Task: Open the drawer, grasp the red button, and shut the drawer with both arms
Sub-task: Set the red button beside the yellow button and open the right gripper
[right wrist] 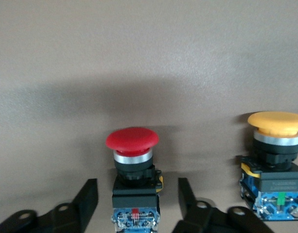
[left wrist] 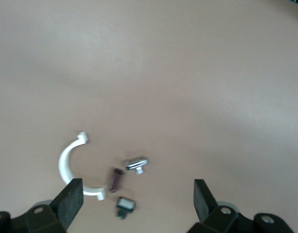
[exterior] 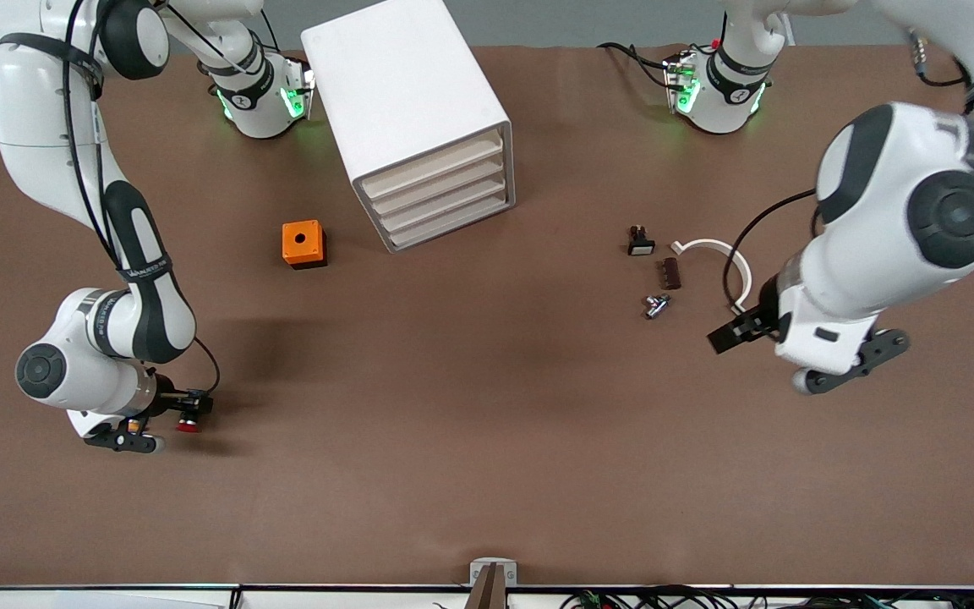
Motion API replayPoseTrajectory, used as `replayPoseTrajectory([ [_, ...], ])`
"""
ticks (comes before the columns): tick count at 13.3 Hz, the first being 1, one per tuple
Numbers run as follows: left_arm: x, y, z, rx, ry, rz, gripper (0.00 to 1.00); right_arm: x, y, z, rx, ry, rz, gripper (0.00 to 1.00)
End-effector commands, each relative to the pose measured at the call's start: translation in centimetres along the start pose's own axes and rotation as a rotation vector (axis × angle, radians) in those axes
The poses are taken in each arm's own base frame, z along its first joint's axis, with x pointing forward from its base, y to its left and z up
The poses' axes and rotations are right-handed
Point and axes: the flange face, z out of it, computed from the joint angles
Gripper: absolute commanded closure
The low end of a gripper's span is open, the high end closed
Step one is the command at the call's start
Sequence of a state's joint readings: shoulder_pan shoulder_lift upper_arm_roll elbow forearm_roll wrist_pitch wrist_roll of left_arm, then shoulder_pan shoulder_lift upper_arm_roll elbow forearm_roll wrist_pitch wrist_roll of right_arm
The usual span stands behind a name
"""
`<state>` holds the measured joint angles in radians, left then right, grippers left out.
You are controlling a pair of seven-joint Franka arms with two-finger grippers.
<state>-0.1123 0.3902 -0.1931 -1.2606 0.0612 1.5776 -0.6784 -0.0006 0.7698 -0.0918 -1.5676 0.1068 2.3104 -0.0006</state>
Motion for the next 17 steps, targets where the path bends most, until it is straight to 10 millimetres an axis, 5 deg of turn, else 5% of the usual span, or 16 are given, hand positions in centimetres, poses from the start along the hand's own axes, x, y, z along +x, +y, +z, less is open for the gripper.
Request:
replayPoseTrajectory([
  [1,-1.2,-3.6,-3.5,0.033,0.010,0.094,0.00,-0.1,0.2,-2.5,0.024,-0.021,-0.006,0.00],
  [4,-1.9,-8.6,-6.8,0.019,0.021,0.117,0.00,-0.1,0.3,-9.0,0.023,-0.084,-0.021,0.00],
  [8,-6.9,-14.1,-8.9,0.002,0.038,0.214,0.00,-1.4,1.8,-19.9,-0.013,-0.126,-0.031,0.00],
  [11,-11.2,-15.2,-8.9,0.033,0.057,0.281,0.00,-3.5,3.4,-27.6,-0.023,-0.184,-0.015,0.00],
  [12,-12.1,-15.1,-9.0,0.035,0.059,0.297,0.00,-4.0,3.6,-28.9,-0.018,-0.190,-0.012,0.00],
  [17,-12.9,-16.1,-10.1,0.018,0.061,0.344,0.00,-6.0,4.2,-39.2,0.008,-0.081,-0.007,0.00],
])
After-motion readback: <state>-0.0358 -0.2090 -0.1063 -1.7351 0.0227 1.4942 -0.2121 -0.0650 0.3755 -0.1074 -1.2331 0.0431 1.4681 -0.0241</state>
